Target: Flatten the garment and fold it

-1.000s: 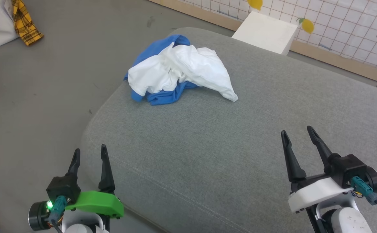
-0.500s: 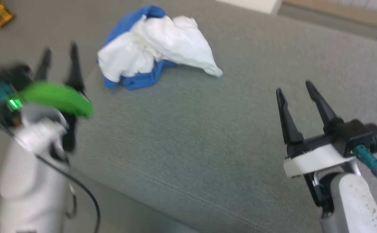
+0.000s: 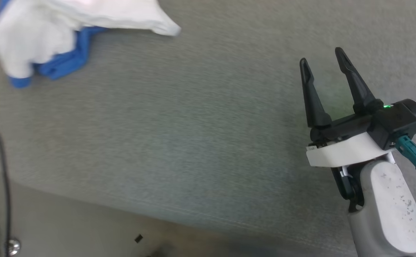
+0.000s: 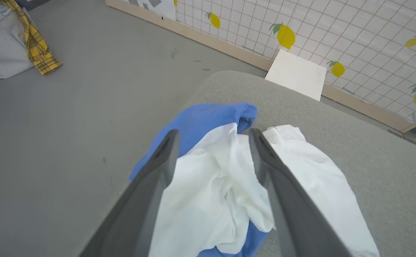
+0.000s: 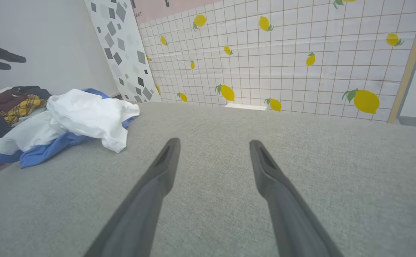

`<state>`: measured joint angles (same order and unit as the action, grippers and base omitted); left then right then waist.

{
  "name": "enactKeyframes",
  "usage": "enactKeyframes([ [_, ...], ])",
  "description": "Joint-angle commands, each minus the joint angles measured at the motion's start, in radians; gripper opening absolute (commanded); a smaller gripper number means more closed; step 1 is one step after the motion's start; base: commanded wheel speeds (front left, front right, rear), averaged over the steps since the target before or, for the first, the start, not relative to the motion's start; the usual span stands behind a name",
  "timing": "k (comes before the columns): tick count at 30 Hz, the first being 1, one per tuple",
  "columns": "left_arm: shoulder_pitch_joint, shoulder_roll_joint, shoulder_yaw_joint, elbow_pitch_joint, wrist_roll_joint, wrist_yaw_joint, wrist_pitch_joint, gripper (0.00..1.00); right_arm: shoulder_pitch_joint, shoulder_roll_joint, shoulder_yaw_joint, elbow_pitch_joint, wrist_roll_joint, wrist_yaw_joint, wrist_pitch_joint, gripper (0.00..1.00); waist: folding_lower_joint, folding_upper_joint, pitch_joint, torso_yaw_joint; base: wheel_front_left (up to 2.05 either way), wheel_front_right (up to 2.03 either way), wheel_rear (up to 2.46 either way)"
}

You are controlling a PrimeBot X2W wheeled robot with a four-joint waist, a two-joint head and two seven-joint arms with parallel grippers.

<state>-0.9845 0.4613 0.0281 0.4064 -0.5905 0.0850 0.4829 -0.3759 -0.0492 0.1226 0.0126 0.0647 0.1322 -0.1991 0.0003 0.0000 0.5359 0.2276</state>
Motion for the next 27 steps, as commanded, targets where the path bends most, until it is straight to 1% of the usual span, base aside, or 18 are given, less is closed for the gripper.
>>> enactKeyframes([
  [1, -0.026, 0.016, 0.015, 0.001, -0.015, 0.014, 0.029, 1.00, -0.019, -0.001, 0.002, 0.009, 0.010, -0.002, -0.014, 1.00, -0.0003, 0.0000, 0.184, -0.182, 0.00, 0.00, 0.00],
  [4, -0.036, 0.045, 0.037, -0.002, -0.039, 0.051, 0.123, 1.00, -0.036, -0.001, 0.012, 0.032, 0.025, -0.002, -0.031, 1.00, -0.0003, 0.0000, 0.207, -0.214, 0.00, 0.00, 0.00],
  [5, -0.025, 0.059, 0.048, -0.003, -0.054, 0.081, 0.191, 1.00, -0.047, -0.001, 0.018, 0.042, 0.035, -0.002, -0.039, 1.00, -0.0003, 0.0000, 0.216, -0.231, 0.00, 0.00, 0.00],
  [9, 0.030, 0.100, 0.047, -0.013, -0.043, 0.140, 0.302, 1.00, -0.065, -0.001, 0.024, 0.054, 0.050, -0.002, -0.051, 1.00, -0.0003, 0.0000, 0.224, -0.258, 0.00, 0.00, 0.00],
  [12, 0.093, 0.107, 0.047, -0.015, -0.053, 0.181, 0.389, 1.00, -0.068, -0.001, 0.034, 0.069, 0.059, -0.002, -0.057, 1.00, -0.0003, 0.0000, 0.212, -0.273, 0.00, 0.00, 0.00],
  [15, 0.156, 0.101, 0.047, -0.035, -0.073, 0.204, 0.456, 1.00, -0.060, -0.001, 0.035, 0.082, 0.068, -0.002, -0.060, 1.00, -0.0003, 0.0000, 0.189, -0.277, 0.00, 0.00, 0.00],
  [16, 0.178, 0.097, 0.047, -0.046, -0.079, 0.209, 0.473, 0.90, -0.056, -0.001, 0.033, 0.088, 0.069, -0.002, -0.060, 1.00, -0.0003, 0.0000, 0.175, -0.276, 0.00, 0.00, 0.00],
  [17, 0.231, 0.102, 0.039, -0.077, -0.077, 0.215, 0.500, 0.00, -0.045, -0.001, 0.024, 0.102, 0.064, -0.002, -0.061, 1.00, -0.0003, 0.0000, 0.127, -0.271, 0.00, 0.00, 0.00],
  [19, 0.250, 0.117, 0.037, -0.104, -0.059, 0.213, 0.478, 0.00, -0.034, -0.001, 0.015, 0.110, 0.055, -0.002, -0.062, 1.00, -0.0003, 0.0000, 0.082, -0.263, 0.00, 0.00, 0.00],
  [21, 0.253, 0.136, 0.039, -0.133, -0.019, 0.205, 0.392, 0.00, -0.018, -0.001, 0.005, 0.119, 0.050, -0.002, -0.062, 1.00, -0.0003, 0.0000, 0.027, -0.252, 0.00, 0.00, 0.00],
  [23, 0.248, 0.150, 0.036, -0.153, 0.033, 0.190, 0.264, 0.00, 0.001, -0.001, -0.005, 0.125, 0.047, -0.002, -0.062, 1.00, -0.0003, 0.0000, -0.033, -0.240, 0.00, 0.00, 0.00],
  [27, 0.211, 0.162, 0.011, -0.165, 0.117, 0.128, 0.001, 0.00, 0.047, -0.001, -0.022, 0.140, 0.046, -0.002, -0.062, 1.00, -0.0003, 0.0000, -0.151, -0.220, 0.00, 0.00, 0.00],
])
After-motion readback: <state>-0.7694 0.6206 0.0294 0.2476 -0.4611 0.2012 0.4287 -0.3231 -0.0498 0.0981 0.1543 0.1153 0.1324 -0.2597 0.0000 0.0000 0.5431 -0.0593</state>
